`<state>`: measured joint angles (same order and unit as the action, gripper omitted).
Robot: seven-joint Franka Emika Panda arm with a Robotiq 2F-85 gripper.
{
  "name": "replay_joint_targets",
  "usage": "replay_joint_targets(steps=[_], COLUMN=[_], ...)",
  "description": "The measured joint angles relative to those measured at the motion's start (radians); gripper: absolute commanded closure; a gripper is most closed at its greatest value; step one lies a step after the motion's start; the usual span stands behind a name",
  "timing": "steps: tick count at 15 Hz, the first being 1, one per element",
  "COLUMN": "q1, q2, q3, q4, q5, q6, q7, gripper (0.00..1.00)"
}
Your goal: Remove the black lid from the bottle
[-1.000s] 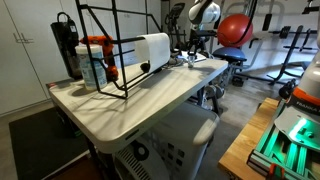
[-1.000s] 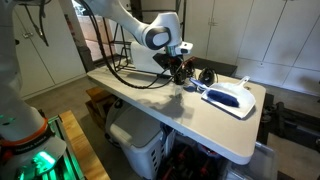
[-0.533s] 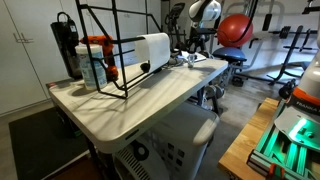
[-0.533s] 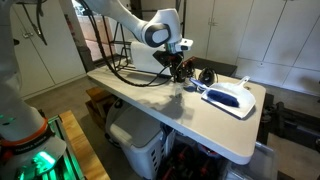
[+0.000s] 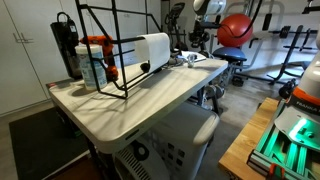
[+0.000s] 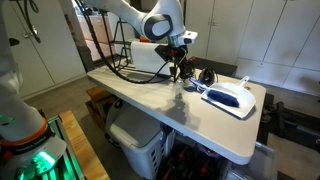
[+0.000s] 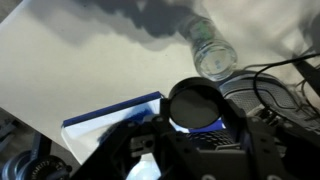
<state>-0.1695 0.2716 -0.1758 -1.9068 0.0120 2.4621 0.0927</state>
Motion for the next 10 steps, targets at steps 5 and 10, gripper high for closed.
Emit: replay_joint_targets(steps=[5, 10], q1=[-0.061, -0.091], q2=[0.047, 0.154], q3=[-0.038, -0.049], q4=[0.026, 0.066], q5=[0.019, 0.031], q6=[-0.023, -0.023], q7=[0.01, 0.047], gripper=[0.7, 0.7])
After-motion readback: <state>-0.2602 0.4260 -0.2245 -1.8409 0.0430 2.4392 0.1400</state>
